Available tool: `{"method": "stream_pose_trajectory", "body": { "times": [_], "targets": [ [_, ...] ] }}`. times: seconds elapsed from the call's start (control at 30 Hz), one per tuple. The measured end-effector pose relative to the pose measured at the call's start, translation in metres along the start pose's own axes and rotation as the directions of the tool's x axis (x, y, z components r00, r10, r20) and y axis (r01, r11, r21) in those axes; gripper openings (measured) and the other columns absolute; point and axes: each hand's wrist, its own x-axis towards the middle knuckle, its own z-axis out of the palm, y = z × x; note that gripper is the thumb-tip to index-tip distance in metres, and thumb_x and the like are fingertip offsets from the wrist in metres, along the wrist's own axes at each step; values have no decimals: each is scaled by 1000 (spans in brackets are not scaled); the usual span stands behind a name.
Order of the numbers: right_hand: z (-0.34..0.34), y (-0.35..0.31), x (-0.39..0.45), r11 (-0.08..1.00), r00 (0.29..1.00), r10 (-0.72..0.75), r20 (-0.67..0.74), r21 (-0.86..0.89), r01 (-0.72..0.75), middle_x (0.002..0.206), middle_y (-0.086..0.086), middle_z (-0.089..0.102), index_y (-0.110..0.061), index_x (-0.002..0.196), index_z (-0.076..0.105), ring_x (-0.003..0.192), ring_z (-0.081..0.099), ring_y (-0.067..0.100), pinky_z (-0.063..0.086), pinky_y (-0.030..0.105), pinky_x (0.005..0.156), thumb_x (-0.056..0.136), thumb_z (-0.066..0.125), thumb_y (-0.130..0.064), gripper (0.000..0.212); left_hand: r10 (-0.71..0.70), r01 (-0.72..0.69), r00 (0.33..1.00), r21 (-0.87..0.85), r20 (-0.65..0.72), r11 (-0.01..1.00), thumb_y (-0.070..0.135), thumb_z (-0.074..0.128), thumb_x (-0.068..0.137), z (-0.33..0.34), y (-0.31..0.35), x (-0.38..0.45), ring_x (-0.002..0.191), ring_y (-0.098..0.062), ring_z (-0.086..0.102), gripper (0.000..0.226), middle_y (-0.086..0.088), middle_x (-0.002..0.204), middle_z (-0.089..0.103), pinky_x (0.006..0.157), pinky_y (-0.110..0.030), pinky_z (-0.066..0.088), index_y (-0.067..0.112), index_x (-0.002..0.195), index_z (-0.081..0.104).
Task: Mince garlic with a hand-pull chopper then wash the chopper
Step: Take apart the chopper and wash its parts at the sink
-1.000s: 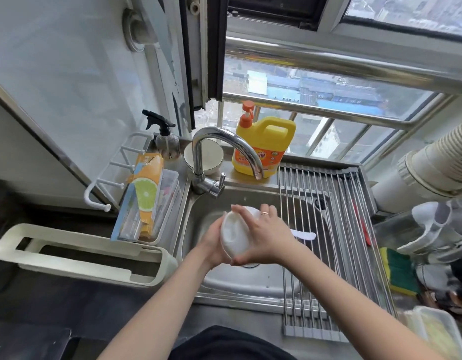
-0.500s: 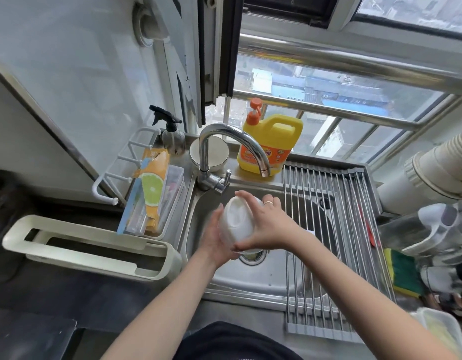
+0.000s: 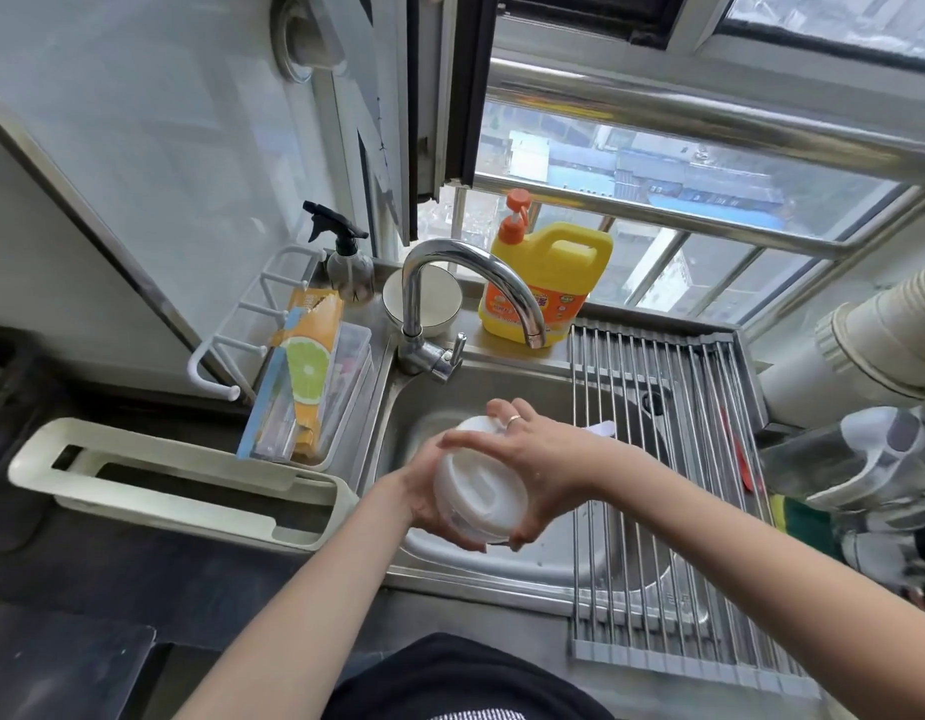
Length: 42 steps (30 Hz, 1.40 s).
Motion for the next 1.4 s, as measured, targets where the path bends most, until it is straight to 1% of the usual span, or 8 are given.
{"method": "stream_pose_trajectory", "body": {
  "times": [0.07, 0.23, 0.43, 0.83, 1.03, 1.17, 1.27, 1.4],
  "targets": [
    [-2, 1, 0, 1000, 1000, -23, -1, -19, 23, 136, 13, 24, -54, 140, 3, 122, 24, 27, 38, 44, 103, 51, 85, -52, 121, 6, -6, 1000, -10, 5, 1000, 57, 50, 82, 2, 0, -2, 96, -39, 60, 55, -19, 103, 63, 64, -51, 55, 12, 111, 61],
    [-10, 9, -3, 999, 997, 1, -74, 47, 3, 127, 8, 32, -51, 139, 7, 114, 27, 22, 39, 42, 100, 48, 83, -58, 119, 62, -61, 998, -33, 17, 998, 70, 44, 80, 5, 9, -3, 93, -36, 63, 66, -16, 102, 65, 78, -51, 52, 15, 106, 70],
    [-4, 5, 0, 993, 996, 18, -88, -118, -29, 128, 15, 29, -51, 141, 5, 113, 28, 27, 43, 41, 96, 46, 82, -62, 122, 76, -76, 997, -4, -22, 997, 74, 45, 77, 12, 11, -7, 85, -35, 61, 67, -14, 94, 66, 66, -46, 54, 17, 106, 65],
    [-6, 13, -1, 995, 991, 17, -132, 95, -4, 136, 11, 27, -58, 139, 5, 129, 20, 29, 35, 43, 105, 48, 77, -71, 117, 83, -87, 994, 66, 66, 994, 56, 43, 82, 21, 18, -19, 82, -33, 60, 53, -14, 89, 64, 57, -42, 55, 13, 106, 61],
    [13, 11, 10, 904, 928, 325, -182, 348, -249, 127, 14, 36, -47, 145, 4, 127, 29, 33, 39, 44, 100, 55, 69, -76, 115, 323, -313, 946, -218, 14, 925, 56, 38, 89, 26, 19, -6, 80, -28, 63, 53, -13, 91, 66, 70, -33, 52, 12, 107, 61],
    [15, 3, 25, 702, 770, 618, -159, 553, -450, 121, 20, 42, -40, 144, 13, 120, 41, 39, 40, 44, 97, 63, 53, -84, 100, 383, -385, 922, -269, -65, 883, 64, 32, 85, 36, 20, 0, 82, -31, 62, 64, -17, 92, 67, 78, -38, 45, 14, 110, 64],
    [21, 1, 30, 650, 753, 641, -151, 628, -428, 120, 20, 43, -45, 143, 12, 120, 41, 38, 39, 45, 101, 59, 46, -88, 100, 399, -406, 914, -224, -80, 886, 66, 31, 83, 35, 23, 1, 78, -31, 63, 65, -17, 89, 68, 76, -38, 45, 16, 109, 64],
    [24, 9, 25, 677, 822, 561, -102, 628, -384, 121, 15, 39, -51, 145, 7, 125, 34, 34, 36, 45, 104, 50, 44, -90, 109, 356, -381, 923, -203, -147, 902, 68, 31, 84, 30, 21, 2, 73, -30, 65, 64, -15, 83, 70, 70, -36, 49, 17, 106, 64]
  ]
}}
